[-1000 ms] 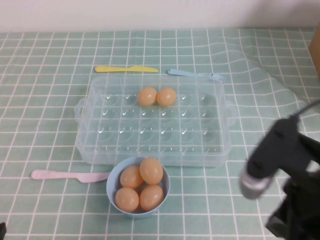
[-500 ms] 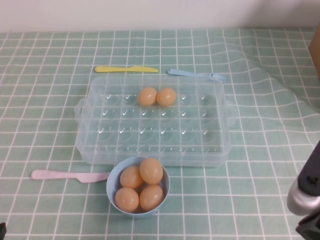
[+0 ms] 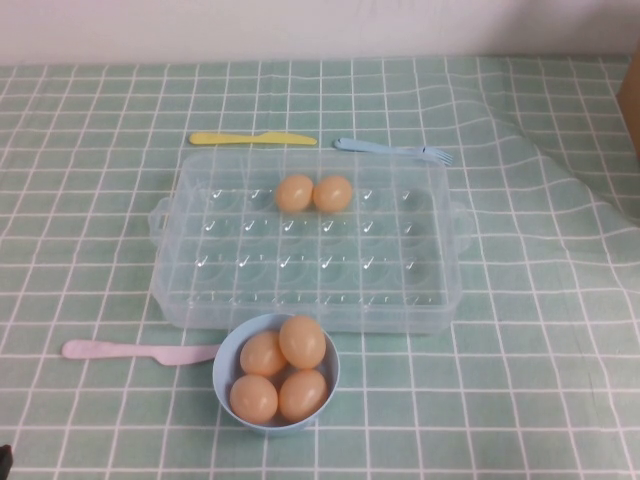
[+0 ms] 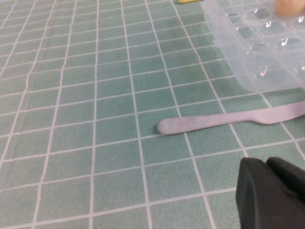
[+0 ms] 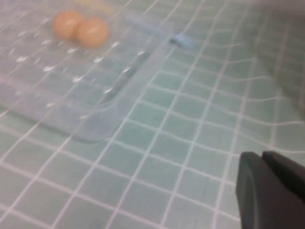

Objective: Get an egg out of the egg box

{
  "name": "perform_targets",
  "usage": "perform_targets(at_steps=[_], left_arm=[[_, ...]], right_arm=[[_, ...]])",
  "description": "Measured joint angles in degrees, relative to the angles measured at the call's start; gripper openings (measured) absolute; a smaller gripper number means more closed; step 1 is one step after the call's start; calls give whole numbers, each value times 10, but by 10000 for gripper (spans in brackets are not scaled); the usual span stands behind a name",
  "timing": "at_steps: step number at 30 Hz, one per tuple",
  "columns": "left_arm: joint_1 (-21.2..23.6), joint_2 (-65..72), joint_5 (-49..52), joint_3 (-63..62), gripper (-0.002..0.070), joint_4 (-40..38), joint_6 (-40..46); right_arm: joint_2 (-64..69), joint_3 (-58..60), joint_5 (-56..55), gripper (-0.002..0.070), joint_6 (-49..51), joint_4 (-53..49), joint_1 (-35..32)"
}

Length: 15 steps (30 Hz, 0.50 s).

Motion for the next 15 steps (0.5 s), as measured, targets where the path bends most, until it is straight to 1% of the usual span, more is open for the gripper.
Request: perform_targets(at_steps=[3, 6, 11, 15], left_arm=[[0, 0, 0, 0, -4, 0, 0], [0, 0, 0, 0, -4, 0, 0], [0, 0, 0, 0, -4, 0, 0], [0, 0, 0, 0, -4, 0, 0]], right_arm=[[-92, 82, -62, -17, -2, 3, -64], [-178, 128, -73, -17, 6, 14, -110], [-274, 150, -35, -17, 15, 28, -161], [-300, 150, 18, -17, 17, 30, -169]])
